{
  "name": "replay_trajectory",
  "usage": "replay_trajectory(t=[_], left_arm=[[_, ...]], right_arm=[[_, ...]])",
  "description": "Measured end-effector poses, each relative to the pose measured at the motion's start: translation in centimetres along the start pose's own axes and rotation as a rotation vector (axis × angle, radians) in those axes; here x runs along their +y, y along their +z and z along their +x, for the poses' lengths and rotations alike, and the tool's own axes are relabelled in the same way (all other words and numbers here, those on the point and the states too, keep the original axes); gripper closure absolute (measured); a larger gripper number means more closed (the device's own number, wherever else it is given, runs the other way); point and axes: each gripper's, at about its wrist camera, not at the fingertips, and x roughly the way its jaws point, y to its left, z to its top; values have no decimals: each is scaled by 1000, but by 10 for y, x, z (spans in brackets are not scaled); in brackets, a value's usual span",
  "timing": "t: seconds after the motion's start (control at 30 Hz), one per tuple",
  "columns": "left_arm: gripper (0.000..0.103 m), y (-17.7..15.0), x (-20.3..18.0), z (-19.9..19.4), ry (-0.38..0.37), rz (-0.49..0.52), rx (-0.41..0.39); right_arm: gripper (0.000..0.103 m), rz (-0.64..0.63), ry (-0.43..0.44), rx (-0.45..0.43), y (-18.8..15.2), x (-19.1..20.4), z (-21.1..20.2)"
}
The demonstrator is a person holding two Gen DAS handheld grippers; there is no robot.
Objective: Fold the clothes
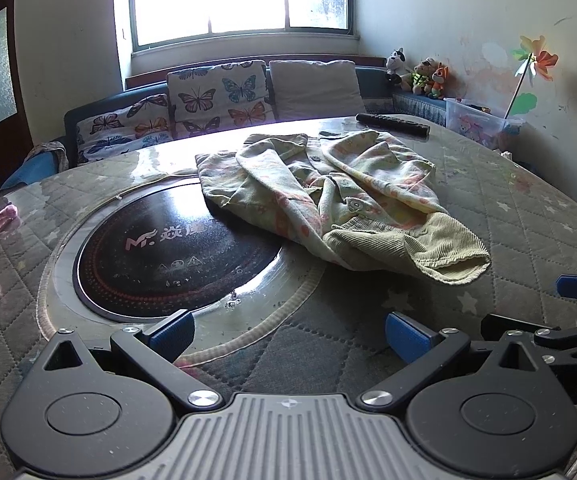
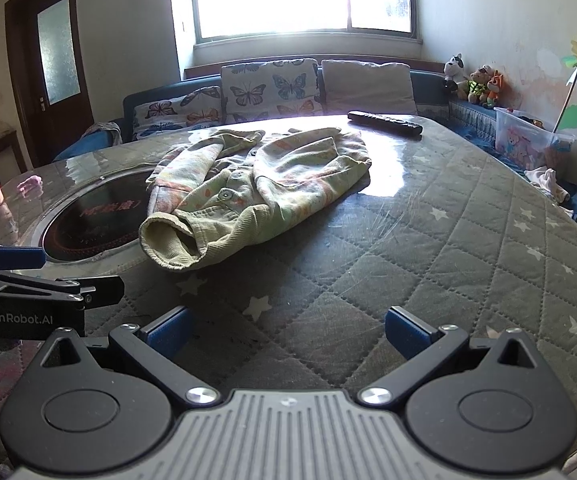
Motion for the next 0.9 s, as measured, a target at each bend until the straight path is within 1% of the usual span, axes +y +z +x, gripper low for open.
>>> replay_trajectory(t=[0.5, 0.73, 0.9], left_arm=[[0, 7, 5, 3, 6, -2, -9], [0, 15, 11, 3, 15, 0, -21], [0, 30, 19, 4, 27, 13, -43]], right_arm=[[0, -3, 8, -4, 7, 2, 2], [0, 8, 42, -1, 14, 0, 2], [0, 5, 86, -21, 28, -3, -5]])
